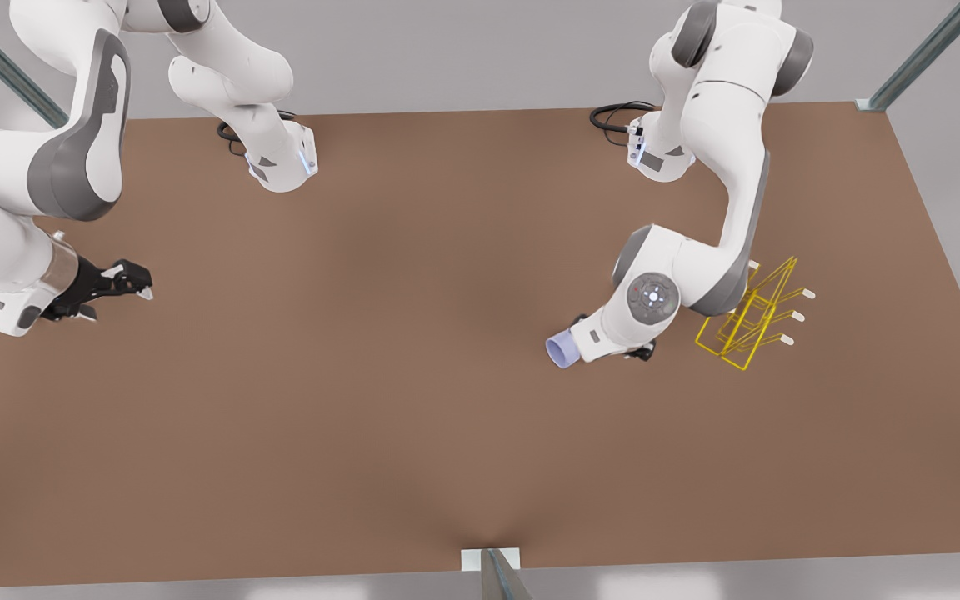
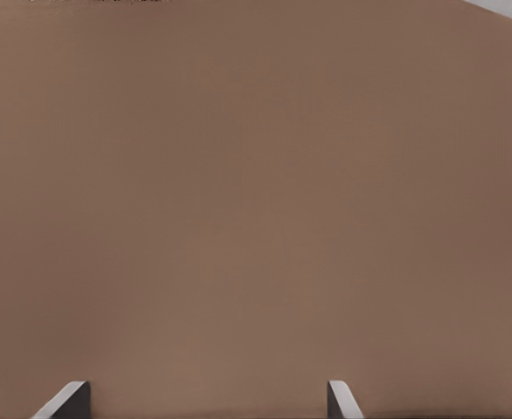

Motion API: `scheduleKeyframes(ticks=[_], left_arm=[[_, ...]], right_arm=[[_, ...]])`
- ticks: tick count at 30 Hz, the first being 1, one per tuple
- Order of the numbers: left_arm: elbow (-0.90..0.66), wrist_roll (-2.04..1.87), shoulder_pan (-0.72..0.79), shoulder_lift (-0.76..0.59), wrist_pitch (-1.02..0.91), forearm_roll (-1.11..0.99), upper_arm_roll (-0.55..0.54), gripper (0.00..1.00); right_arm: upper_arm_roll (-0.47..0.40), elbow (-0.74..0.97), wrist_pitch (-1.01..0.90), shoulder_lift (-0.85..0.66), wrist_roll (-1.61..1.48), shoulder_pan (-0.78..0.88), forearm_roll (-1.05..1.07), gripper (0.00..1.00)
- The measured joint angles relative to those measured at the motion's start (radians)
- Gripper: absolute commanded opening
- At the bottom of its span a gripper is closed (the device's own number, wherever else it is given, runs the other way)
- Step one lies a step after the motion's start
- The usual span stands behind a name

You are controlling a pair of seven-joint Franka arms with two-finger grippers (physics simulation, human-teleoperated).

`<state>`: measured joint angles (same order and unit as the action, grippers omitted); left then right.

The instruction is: Place the cup on the cup holder

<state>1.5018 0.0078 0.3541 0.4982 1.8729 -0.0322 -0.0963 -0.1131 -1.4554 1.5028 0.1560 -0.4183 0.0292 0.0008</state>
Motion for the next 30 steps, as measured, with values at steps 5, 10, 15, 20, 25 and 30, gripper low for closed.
scheduleKeyframes(ticks=[5,10,15,20,25,30], left_arm=[[0.168,0.176,0.000,-0.026,0.133,0.001,0.007,1.00],[0.263,0.309,0.000,-0.020,0.270,0.002,0.007,1.00],[0.325,0.411,0.002,-0.008,0.383,0.002,0.000,1.00],[0.329,0.488,0.001,0.012,0.439,0.003,0.001,1.00],[0.327,0.546,0.000,0.042,0.474,0.003,0.002,1.00],[0.340,0.590,-0.001,0.055,0.496,0.003,0.006,1.00]], right_arm=[[0.000,0.000,0.001,0.000,0.094,-0.002,0.001,1.00],[-0.003,0.000,0.002,-0.014,0.163,-0.010,0.001,1.00],[-0.004,-0.001,0.001,-0.019,0.215,-0.011,-0.004,1.00],[0.000,-0.001,0.002,-0.013,0.254,0.000,-0.007,1.00],[-0.009,0.058,0.026,0.014,0.286,0.019,0.003,1.00],[-0.050,0.099,0.026,0.010,0.311,0.004,0.014,1.00]])
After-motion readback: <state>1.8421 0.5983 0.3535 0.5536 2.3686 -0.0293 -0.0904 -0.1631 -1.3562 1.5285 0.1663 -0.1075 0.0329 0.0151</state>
